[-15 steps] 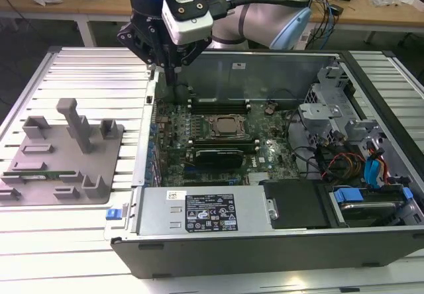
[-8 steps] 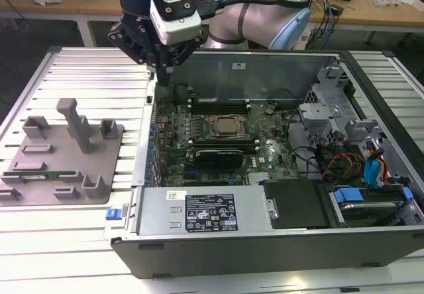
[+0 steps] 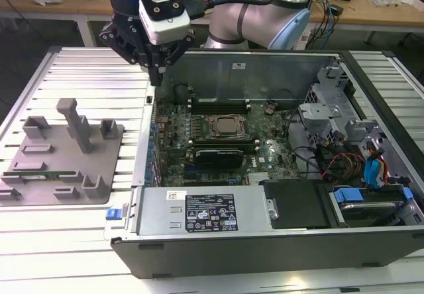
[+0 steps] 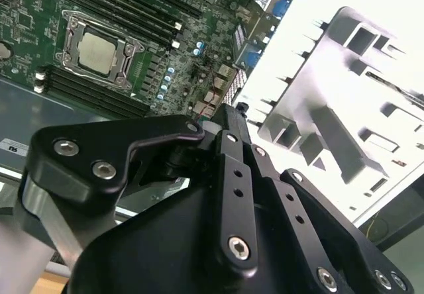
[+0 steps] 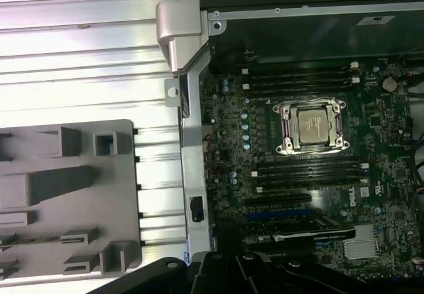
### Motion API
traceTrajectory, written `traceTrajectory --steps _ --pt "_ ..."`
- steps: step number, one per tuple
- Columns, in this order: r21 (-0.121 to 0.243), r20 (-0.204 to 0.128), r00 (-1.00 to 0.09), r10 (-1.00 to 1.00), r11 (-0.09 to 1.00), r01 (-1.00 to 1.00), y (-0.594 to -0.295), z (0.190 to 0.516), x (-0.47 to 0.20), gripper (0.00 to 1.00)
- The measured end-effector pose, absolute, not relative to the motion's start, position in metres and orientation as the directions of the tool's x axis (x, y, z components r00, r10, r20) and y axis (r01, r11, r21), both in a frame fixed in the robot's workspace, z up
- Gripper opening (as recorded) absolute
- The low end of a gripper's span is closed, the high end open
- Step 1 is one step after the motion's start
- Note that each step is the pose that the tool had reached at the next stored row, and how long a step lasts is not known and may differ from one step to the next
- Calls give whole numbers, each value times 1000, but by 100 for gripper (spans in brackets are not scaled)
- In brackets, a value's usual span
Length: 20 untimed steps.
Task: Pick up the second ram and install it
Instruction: 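Reach for the second ram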
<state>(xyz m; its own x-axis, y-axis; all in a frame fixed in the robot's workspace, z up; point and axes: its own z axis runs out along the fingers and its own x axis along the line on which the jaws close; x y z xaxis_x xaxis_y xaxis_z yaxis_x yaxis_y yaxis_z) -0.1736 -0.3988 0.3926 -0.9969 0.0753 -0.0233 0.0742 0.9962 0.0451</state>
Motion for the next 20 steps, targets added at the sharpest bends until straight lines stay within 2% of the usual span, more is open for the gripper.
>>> traceTrajectory --steps 20 --pt "45 -23 -997 75 996 74 -400 389 -206 8"
